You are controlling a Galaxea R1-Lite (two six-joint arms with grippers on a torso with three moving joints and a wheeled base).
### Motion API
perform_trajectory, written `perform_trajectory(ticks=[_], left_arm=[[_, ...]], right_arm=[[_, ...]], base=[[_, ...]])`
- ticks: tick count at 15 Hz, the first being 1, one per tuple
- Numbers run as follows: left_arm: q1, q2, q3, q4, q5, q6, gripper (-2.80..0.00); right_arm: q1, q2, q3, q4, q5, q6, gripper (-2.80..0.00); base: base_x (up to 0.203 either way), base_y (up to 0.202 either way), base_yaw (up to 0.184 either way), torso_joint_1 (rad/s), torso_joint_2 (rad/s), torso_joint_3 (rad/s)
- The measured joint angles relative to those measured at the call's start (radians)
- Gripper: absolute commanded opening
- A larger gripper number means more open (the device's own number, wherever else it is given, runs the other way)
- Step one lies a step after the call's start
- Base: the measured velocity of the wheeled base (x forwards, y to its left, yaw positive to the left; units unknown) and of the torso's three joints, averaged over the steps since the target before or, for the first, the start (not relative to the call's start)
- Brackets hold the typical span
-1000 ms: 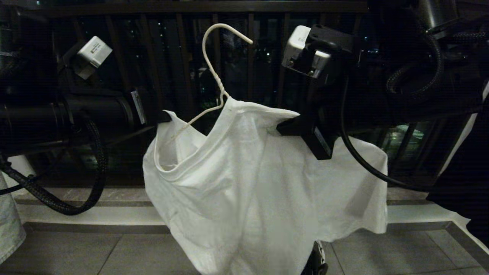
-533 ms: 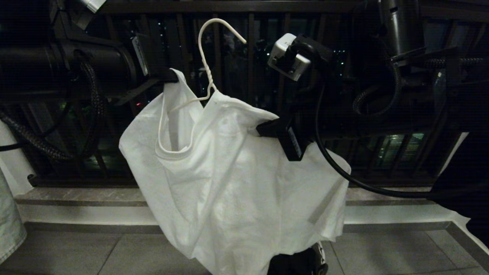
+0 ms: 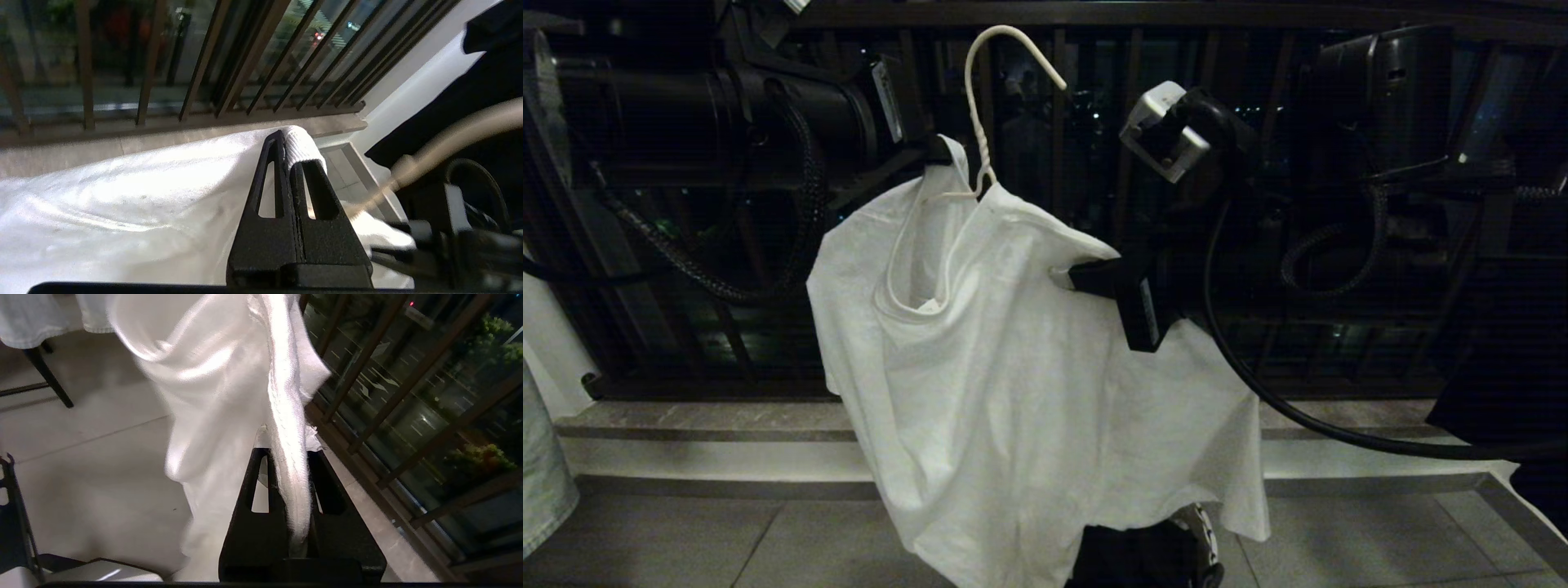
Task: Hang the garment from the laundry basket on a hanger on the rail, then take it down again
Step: Hang the clothes on the clothes rack
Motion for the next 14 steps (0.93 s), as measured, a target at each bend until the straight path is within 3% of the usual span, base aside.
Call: perform_trajectory(ticks=[3, 7, 14], left_arm=[[0.000, 0.003, 0.051, -0.012, 0.005, -0.021, -2.80], [-0.001, -0.016, 0.110, -0.112, 0.000, -0.041, -2.80], [-0.027, -0.021, 0.124, -0.120, -0.006, -0.042, -2.80]], right_arm=[[0.001, -0.018, 0.084, -0.079, -0.001, 0.002, -2.80], [0.007, -0.060, 0.155, -0.105, -0.005, 0.006, -2.80], [0.015, -0.117, 0.301, -0.192, -0.003, 0.106, -2.80]], base=[[0.000, 0.000, 0.000, 0.000, 0.00, 0.000], [0.000, 0.000, 0.000, 0.000, 0.00, 0.000], [0.000, 0.000, 0.000, 0.000, 0.00, 0.000]])
